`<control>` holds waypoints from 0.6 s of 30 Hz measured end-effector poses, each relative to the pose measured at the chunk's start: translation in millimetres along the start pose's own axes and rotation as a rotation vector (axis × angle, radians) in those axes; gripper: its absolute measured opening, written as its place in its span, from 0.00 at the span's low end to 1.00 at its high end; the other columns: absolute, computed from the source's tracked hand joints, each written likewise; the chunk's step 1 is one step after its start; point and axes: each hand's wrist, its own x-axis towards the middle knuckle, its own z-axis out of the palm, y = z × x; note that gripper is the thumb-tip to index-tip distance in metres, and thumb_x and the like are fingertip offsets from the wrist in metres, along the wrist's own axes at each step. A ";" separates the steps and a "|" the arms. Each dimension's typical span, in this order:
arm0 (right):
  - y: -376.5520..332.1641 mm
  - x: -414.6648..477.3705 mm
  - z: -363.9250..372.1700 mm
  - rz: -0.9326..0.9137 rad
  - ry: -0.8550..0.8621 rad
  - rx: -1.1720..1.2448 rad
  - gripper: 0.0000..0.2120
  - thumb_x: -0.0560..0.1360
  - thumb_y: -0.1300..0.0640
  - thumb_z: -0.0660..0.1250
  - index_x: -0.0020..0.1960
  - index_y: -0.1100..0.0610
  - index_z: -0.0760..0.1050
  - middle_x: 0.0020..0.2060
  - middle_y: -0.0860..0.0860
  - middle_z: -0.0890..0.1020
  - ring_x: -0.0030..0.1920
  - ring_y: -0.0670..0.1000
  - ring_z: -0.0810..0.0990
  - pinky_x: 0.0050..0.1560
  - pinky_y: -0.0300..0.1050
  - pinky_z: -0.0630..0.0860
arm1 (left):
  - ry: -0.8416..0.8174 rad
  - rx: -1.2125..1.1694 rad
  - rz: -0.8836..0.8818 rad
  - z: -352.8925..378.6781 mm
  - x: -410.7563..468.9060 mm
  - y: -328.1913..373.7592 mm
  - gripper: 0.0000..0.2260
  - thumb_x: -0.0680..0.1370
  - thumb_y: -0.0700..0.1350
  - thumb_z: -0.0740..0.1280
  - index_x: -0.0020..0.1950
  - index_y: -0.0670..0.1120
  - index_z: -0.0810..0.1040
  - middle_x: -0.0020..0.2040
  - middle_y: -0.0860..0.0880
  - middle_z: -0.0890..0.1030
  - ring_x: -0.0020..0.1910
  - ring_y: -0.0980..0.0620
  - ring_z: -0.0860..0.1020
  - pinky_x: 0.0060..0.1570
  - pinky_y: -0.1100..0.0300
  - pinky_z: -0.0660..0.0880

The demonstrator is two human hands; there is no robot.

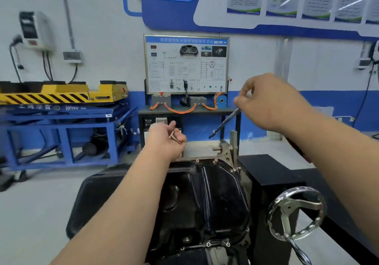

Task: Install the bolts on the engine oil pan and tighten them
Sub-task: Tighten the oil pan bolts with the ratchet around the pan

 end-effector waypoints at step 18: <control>-79.8 48.0 91.5 0.071 -0.117 0.299 0.09 0.74 0.50 0.66 0.36 0.49 0.75 0.28 0.45 0.76 0.28 0.45 0.74 0.28 0.39 0.64 | -0.013 1.014 0.234 -71.3 29.1 110.0 0.07 0.82 0.38 0.58 0.49 0.37 0.74 0.35 0.46 0.82 0.19 0.57 0.66 0.19 0.67 0.61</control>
